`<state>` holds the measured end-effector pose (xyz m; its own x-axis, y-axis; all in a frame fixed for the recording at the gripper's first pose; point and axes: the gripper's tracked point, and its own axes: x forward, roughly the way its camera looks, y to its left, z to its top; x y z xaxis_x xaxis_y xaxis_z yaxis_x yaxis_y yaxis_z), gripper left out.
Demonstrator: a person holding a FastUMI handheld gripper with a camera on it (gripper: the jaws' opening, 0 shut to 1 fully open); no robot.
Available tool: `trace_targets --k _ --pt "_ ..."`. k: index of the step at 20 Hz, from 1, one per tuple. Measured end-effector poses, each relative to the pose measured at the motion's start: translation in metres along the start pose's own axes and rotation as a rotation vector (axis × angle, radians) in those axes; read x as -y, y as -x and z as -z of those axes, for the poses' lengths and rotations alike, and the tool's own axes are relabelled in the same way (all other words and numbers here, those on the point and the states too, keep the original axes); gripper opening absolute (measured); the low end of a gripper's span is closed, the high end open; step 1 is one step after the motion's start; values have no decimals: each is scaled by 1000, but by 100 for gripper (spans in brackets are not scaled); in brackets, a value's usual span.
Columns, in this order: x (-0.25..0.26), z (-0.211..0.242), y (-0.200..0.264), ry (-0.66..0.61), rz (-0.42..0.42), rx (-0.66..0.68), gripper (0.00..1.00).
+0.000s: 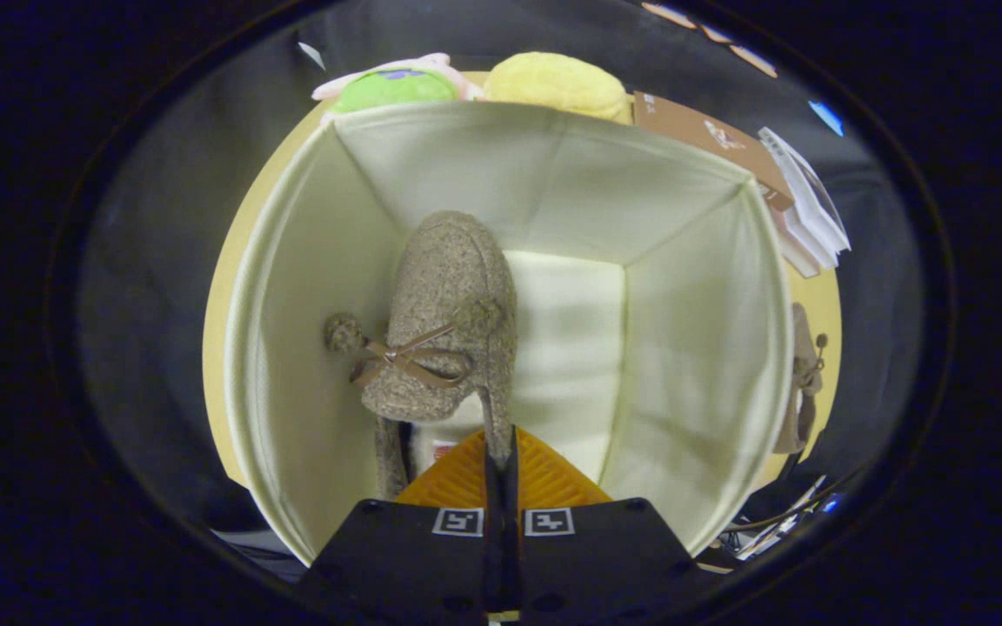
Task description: Open the storage box then place both shoes into the box .Put the left shoe in first, then the right shoe, with the right side of both shoes facing outward in a uniform manner.
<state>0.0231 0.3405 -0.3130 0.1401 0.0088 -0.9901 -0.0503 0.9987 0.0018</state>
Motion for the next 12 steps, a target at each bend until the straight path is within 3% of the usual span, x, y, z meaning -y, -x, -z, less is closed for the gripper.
trace_targets --k 2,7,11,12 --pt "-1 1 -4 9 -5 -10 5" --pt "-1 -2 12 -10 -84 13 58" --pt "21 0 51 -36 -92 48 100" --pt "31 -1 64 -34 -82 62 100"
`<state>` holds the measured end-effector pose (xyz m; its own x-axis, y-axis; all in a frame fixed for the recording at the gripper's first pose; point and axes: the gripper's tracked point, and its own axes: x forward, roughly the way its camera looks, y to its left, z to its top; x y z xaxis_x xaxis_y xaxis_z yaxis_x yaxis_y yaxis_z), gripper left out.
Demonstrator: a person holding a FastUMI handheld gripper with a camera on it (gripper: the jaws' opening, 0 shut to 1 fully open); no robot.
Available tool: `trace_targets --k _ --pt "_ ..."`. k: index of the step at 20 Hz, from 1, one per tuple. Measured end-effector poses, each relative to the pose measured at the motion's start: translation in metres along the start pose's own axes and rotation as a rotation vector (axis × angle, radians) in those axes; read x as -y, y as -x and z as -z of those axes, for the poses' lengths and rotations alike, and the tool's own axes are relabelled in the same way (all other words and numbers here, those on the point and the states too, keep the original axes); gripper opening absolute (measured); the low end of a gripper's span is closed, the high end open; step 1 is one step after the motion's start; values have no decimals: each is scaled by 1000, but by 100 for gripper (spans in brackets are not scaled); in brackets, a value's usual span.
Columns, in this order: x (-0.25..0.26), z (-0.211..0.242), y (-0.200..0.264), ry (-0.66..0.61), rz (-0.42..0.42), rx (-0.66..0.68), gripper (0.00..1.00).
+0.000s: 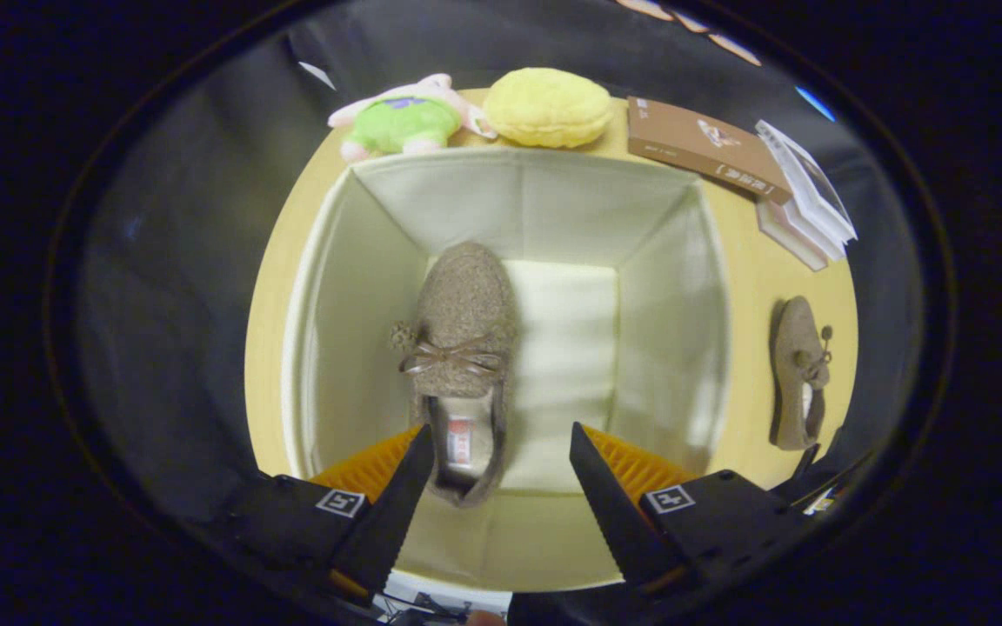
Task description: Open the storage box then place both shoes into the box .Put the left shoe in first, then the right shoe, with the right side of both shoes facing outward in a uniform manner.
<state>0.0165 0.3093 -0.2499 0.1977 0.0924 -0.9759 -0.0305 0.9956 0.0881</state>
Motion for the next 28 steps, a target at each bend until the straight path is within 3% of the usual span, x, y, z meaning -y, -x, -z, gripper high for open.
trace_targets --k 6,12,23,28 --pt "65 -4 64 7 107 80 100" --pt "149 6 80 -3 202 86 100" --pt "317 31 30 -47 339 -24 97" --pt "372 40 -6 -33 372 -86 96"
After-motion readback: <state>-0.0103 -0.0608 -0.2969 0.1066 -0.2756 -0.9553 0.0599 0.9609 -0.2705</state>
